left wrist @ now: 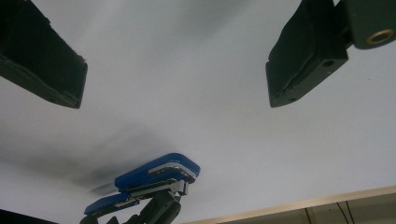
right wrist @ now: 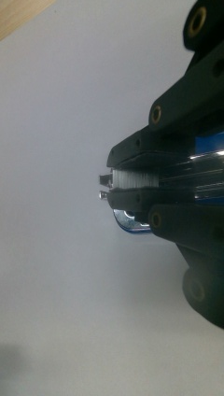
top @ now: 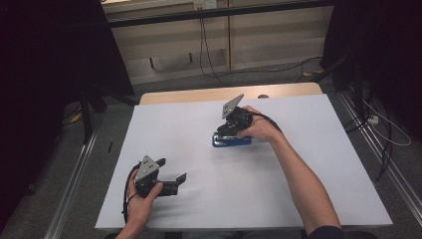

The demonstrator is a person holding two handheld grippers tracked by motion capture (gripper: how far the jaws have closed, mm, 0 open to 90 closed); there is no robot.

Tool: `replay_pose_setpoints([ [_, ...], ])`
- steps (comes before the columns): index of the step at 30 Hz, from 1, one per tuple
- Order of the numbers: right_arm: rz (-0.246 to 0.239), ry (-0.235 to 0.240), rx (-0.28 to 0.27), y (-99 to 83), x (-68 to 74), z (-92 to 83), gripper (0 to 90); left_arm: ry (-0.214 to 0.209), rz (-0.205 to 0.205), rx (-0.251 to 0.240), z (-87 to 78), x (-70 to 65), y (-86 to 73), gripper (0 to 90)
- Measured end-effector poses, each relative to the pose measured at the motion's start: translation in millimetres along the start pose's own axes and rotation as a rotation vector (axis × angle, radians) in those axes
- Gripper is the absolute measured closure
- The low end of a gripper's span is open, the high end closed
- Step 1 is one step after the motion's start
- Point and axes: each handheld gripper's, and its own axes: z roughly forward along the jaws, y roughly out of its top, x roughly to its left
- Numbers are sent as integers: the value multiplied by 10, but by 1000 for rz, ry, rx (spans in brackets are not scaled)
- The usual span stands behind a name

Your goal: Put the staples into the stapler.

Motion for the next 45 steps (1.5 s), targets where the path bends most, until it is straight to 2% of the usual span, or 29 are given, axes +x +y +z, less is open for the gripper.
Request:
replay_pose_setpoints([
  [22, -35, 4, 8, -9, 7, -9, 789, -6, 6, 0, 0, -6, 3, 58],
  [30, -30, -3, -3, -2, 2, -29, 788, -5, 6, -1, 2, -6, 1, 58],
  [34, -45, -5, 9, 14, 23, -10, 789, -7, 7, 0, 4, -10, 3, 58],
  [45, -45, 4, 6, 16, 8, 15, 788, -9, 9, 0, 6, -10, 3, 58],
])
